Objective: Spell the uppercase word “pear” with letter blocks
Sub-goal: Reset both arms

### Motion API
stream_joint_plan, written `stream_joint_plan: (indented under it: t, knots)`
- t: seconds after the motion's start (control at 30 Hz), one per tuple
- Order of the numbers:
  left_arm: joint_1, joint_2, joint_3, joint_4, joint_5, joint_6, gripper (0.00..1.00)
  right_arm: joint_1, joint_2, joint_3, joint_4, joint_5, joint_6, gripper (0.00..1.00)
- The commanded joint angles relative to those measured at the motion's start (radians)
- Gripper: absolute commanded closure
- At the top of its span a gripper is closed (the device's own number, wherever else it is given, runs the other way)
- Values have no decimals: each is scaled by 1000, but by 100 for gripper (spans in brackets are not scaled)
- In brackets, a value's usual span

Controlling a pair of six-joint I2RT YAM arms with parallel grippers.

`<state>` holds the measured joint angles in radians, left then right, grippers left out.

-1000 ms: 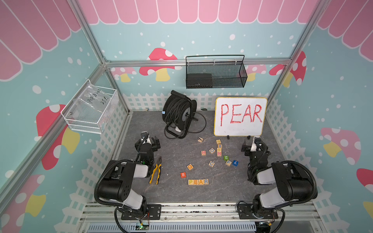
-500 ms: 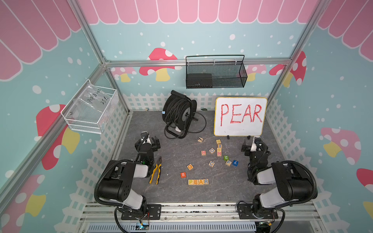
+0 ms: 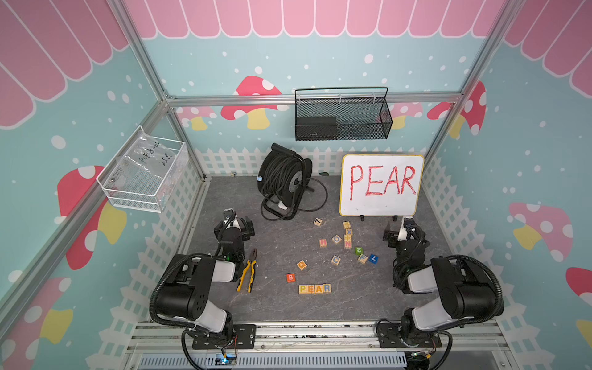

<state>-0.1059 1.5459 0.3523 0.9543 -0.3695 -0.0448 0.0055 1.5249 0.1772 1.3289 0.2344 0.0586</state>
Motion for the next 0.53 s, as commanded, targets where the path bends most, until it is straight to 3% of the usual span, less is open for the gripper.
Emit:
stream_joint_plan:
  t: [0.0,0.23,0.37,0.5]
  knots:
    - [5,0,16,-3,7,16,0,4,2,3,33,-5,-19,0]
    - [8,3,22,-11,8,16,0,4,2,3,33,-4,-19,1]
    - [47,-3,45,-69,101,-5,0,4,2,4,33,-4,-19,1]
    - [51,-6,40,-65,109,-7,0,4,3,3,33,-5,-19,1]
